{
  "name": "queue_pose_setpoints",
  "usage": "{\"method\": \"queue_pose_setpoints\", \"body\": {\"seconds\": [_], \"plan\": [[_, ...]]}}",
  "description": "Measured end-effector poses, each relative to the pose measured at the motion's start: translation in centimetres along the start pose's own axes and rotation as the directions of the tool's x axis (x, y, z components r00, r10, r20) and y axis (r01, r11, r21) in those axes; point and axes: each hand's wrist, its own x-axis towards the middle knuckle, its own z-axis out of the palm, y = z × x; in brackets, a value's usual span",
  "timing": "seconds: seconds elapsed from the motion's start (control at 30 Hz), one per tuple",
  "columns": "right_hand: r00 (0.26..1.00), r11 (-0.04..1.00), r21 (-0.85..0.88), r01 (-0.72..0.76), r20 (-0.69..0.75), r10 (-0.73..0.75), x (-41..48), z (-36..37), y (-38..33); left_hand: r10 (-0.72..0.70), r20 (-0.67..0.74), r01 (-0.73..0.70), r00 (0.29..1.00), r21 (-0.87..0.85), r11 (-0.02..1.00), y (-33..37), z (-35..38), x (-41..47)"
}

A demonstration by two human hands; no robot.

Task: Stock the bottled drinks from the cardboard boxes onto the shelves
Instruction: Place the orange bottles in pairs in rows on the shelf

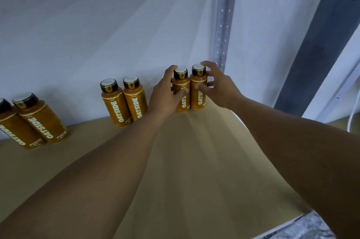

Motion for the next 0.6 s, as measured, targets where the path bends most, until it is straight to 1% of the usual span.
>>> {"method": "queue_pose_setpoints", "body": {"seconds": [0.2,0.6], "plan": [[1.000,1.000,-0.005,-0.002,0.007,0.002,-0.15,0.12,-0.01,0.014,0.003,-0.014,1.000,0.016,1.000,-0.30,-0.04,0.23],[1.000,1.000,0.009,-0.006,0.026,0.006,0.48,0.47,0.13,-0.010,-0.001,0.010,1.000,0.026,1.000,-0.57,-0.19,0.36]]}}
